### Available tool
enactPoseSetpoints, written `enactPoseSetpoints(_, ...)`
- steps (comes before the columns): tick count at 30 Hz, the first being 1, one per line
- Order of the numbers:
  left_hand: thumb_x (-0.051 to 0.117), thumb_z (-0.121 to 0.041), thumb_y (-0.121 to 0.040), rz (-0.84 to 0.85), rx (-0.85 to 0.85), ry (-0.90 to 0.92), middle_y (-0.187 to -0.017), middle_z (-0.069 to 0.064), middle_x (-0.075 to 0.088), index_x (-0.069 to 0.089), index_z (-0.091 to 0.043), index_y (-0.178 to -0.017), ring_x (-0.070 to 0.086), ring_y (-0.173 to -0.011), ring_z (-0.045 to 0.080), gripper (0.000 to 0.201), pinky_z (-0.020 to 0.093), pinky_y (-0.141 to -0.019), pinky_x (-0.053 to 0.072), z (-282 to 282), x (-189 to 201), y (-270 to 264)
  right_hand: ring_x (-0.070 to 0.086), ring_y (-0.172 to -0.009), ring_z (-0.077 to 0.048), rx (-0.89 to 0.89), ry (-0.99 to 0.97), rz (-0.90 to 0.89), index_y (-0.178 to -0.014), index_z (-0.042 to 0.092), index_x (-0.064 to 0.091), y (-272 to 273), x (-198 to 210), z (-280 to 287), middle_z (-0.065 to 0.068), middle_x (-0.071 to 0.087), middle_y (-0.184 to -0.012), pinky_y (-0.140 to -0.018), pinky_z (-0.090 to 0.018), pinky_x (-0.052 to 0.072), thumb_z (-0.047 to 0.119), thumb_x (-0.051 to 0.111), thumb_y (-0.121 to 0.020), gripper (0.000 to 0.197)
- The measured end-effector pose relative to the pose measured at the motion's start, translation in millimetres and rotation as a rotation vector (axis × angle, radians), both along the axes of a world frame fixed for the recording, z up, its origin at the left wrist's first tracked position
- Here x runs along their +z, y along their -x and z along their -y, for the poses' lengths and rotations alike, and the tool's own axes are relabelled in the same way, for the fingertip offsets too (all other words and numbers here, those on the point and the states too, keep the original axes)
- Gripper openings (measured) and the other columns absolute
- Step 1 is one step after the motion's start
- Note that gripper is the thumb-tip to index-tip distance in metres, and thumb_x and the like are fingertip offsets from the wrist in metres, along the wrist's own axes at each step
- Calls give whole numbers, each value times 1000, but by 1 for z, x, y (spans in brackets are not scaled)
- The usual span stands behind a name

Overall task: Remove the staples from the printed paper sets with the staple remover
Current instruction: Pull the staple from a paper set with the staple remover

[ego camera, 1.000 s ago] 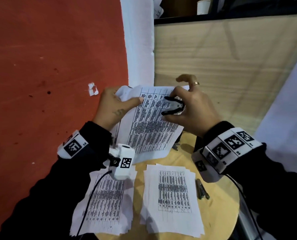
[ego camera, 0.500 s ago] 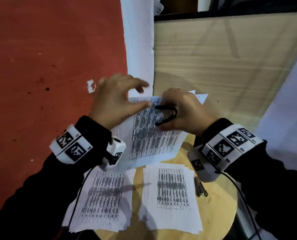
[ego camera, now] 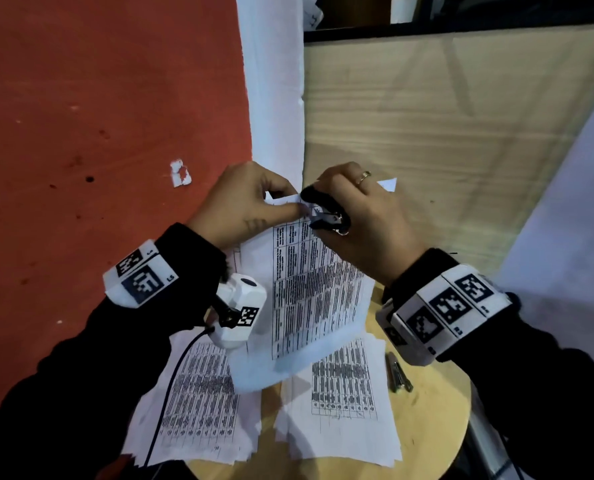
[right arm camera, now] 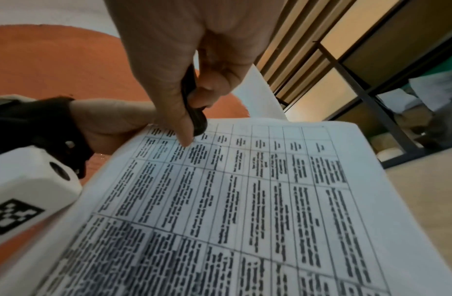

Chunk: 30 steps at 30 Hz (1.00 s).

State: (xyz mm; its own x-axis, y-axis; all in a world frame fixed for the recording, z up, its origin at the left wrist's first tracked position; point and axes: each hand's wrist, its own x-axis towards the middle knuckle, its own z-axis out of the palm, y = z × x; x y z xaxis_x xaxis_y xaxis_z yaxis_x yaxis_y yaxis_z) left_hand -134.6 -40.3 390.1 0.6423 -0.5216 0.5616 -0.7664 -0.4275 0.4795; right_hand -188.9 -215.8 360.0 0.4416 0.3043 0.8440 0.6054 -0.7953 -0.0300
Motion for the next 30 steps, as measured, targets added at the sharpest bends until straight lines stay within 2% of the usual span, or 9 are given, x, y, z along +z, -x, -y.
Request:
enactPoseSetpoints(3, 71, -39, -71, -52, -7, 19, -48, -5, 52, 67, -25, -60, 36, -50, 3, 18, 23, -49, 27, 1, 1, 2, 64, -78, -34, -15, 28, -20, -108, 7, 61, 4, 3, -2, -13, 61, -106, -53, -42, 54, 12, 68, -66, 43)
enactPoseSetpoints(5, 71, -42, -70, -59, -13, 33, -52, 5, 52, 67, -20, -60, 38, -54, 8, 25, 28, -52, 28, 1, 0, 2, 64, -73, -34, -13, 44, -16, -103, 6, 64, 7, 6, -3, -13, 62, -102, -50, -41, 53, 12, 69, -66, 37)
enactPoseSetpoints(7, 68, -47, -68, -76, -27, 47, -59, 15, 58, 69, -19, -62, 43, -59, 11, 29, 33, -55, 36, 2, -1, 1, 64, -68, -34, -14, 55, -11, -98, 5, 66, 8, 8, -3, -14, 62, -97, -48, -40, 52, 12, 69, -66, 33)
enactPoseSetpoints(9, 68, -48, -67, -104, -48, 58, -69, 23, 63, 72, -11, -70, 48, -64, 15, 37, 43, -60, 45, 2, -1, 1, 62, -64, -34, -19, 69, -3, -94, 3, 67, 8, 8, -4, -14, 62, -91, -46, -38, 51, 12, 68, -66, 29)
enactPoseSetpoints(14, 67, -51, -66, -122, -65, 31, -71, 21, 67, 73, -7, -74, 55, -67, 17, 45, 49, -67, 49, 0, 2, 3, 60, -59, -34, -34, 115, 22, -87, 0, 65, 8, 8, -6, -16, 61, -84, -41, -37, 48, 10, 68, -65, 24)
enactPoseSetpoints(22, 69, -51, -60, -167, -76, 26, -72, 9, 72, 74, -6, -78, 61, -66, 11, 49, 41, -66, 51, -4, 6, 10, 58, -55, -35, -38, 160, 55, -84, -1, 64, 8, 10, -11, -16, 61, -83, -37, -37, 47, 9, 66, -70, 17)
enactPoseSetpoints(26, 73, -39, -64, -165, -34, 39, -72, 10, 72, 74, -8, -76, 61, -66, 12, 33, 38, -66, 50, -4, 5, 10, 57, -56, -36, -45, 149, 44, -85, -1, 64, 7, 10, -12, -17, 60, -85, -37, -38, 46, 10, 65, -69, 19)
enactPoseSetpoints(28, 72, -36, -65, -163, -14, 57, -69, 14, 70, 72, -14, -69, 53, -61, 7, 22, 29, -60, 43, -2, 3, 11, 56, -53, -36, -55, 145, 47, -84, -1, 63, 7, 10, -14, -17, 60, -83, -36, -35, 45, 9, 66, -68, 18)
enactPoseSetpoints(30, 71, -35, -64, -169, 1, 85, -67, 13, 69, 71, -19, -66, 51, -60, 4, 16, 25, -60, 40, -1, 2, 12, 54, -50, -35, -70, 144, 67, -80, -1, 62, 7, 9, -16, -17, 59, -80, -35, -31, 42, 7, 69, -67, 17)
